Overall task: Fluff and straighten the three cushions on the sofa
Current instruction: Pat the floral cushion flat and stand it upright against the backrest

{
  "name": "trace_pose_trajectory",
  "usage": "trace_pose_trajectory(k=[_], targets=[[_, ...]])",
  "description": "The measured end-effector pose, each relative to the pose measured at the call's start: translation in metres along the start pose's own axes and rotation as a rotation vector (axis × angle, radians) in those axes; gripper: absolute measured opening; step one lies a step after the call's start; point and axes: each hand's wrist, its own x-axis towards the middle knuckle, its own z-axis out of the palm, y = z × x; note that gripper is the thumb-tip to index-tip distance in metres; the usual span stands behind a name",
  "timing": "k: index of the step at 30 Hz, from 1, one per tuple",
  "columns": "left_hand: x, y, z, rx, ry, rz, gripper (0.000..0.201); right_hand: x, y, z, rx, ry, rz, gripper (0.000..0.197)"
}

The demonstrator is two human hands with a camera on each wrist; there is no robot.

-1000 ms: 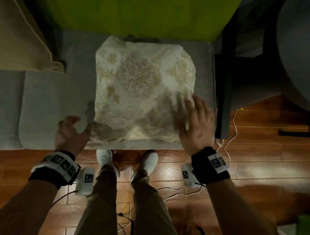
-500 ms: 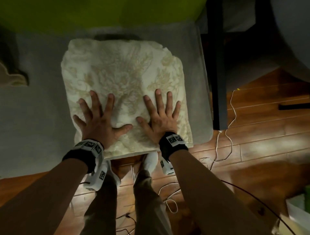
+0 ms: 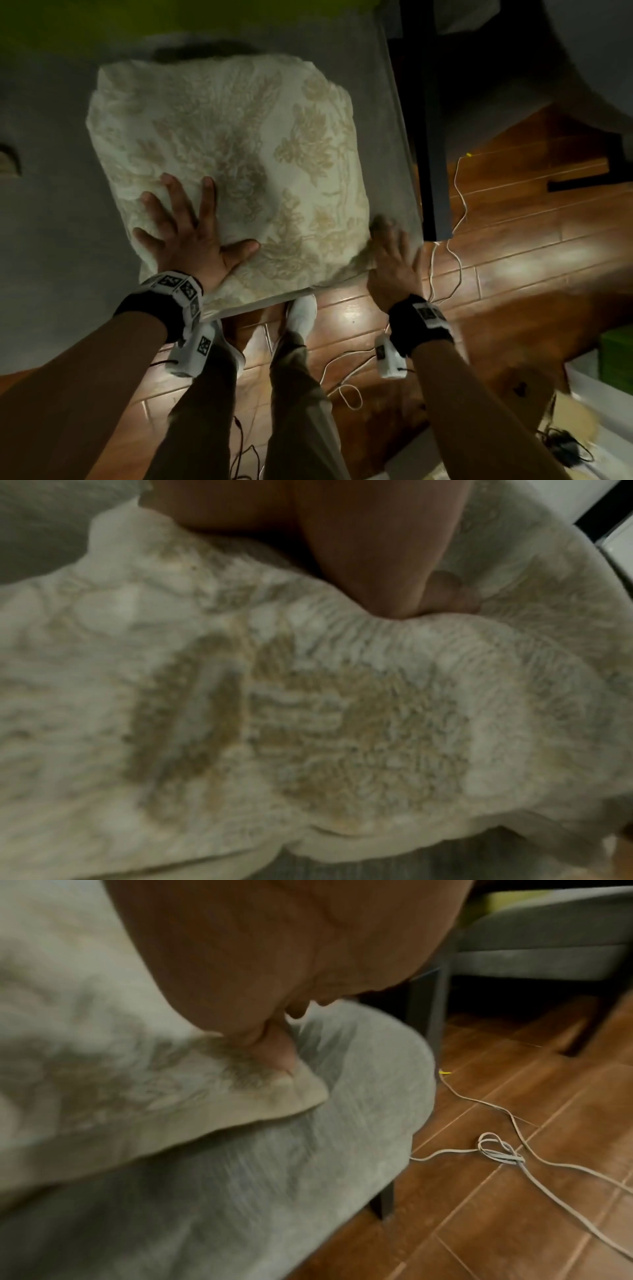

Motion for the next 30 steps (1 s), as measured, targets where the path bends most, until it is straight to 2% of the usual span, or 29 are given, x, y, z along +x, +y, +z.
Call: trace_pose_trajectory(k=[2, 4, 5, 6, 8, 10, 13, 16, 19, 23, 25, 27, 28, 30], targets=[[-0.008, -0.008, -0.009, -0.048, 0.013, 0.026, 0.120, -0.014, -0.005, -0.027, 0.138, 0.174, 0.058, 0.080], [-0.021, -0.014, -0.022, -0.110, 0.060, 0.065, 0.120, -0.022, -0.040, -0.054, 0.237, 0.443, -0.071, 0.067], [-0.029, -0.014, -0.028, -0.140, 0.105, 0.087, 0.119, -0.022, -0.066, -0.066, 0.257, 0.517, -0.167, 0.066], [-0.035, -0.013, -0.034, -0.159, 0.170, 0.117, 0.117, -0.019, -0.096, -0.076, 0.242, 0.532, -0.285, 0.066], [-0.043, -0.011, -0.038, -0.097, 0.313, 0.240, 0.106, -0.015, -0.149, -0.079, 0.139, 0.436, -0.524, 0.065], [-0.042, -0.016, -0.029, 0.038, 0.320, 0.346, 0.092, -0.008, -0.171, -0.062, -0.044, 0.305, -0.615, 0.064], [-0.034, -0.042, -0.004, 0.150, 0.184, 0.285, 0.086, 0.014, -0.155, -0.030, -0.206, 0.161, -0.549, 0.067], [-0.024, -0.055, 0.010, 0.213, 0.157, 0.252, 0.086, 0.028, -0.125, -0.016, -0.223, 0.091, -0.482, 0.075], [-0.021, -0.054, 0.017, 0.208, 0.161, 0.216, 0.088, 0.032, -0.092, -0.010, -0.189, 0.086, -0.417, 0.085], [-0.039, -0.045, 0.023, 0.102, 0.165, 0.109, 0.091, 0.028, -0.076, -0.019, -0.227, 0.000, -0.424, 0.090], [-0.056, -0.029, 0.020, 0.027, 0.204, 0.058, 0.091, 0.011, -0.083, -0.034, -0.200, 0.028, -0.380, 0.089], [-0.075, -0.010, 0.011, -0.071, 0.303, 0.071, 0.089, -0.016, -0.095, -0.049, -0.078, 0.125, -0.351, 0.092], [-0.083, -0.002, 0.008, -0.108, 0.352, 0.113, 0.085, -0.032, -0.104, -0.055, -0.013, 0.187, -0.406, 0.096], [-0.093, 0.007, 0.010, -0.109, 0.403, 0.179, 0.076, -0.057, -0.125, -0.055, 0.043, 0.306, -0.660, 0.094]])
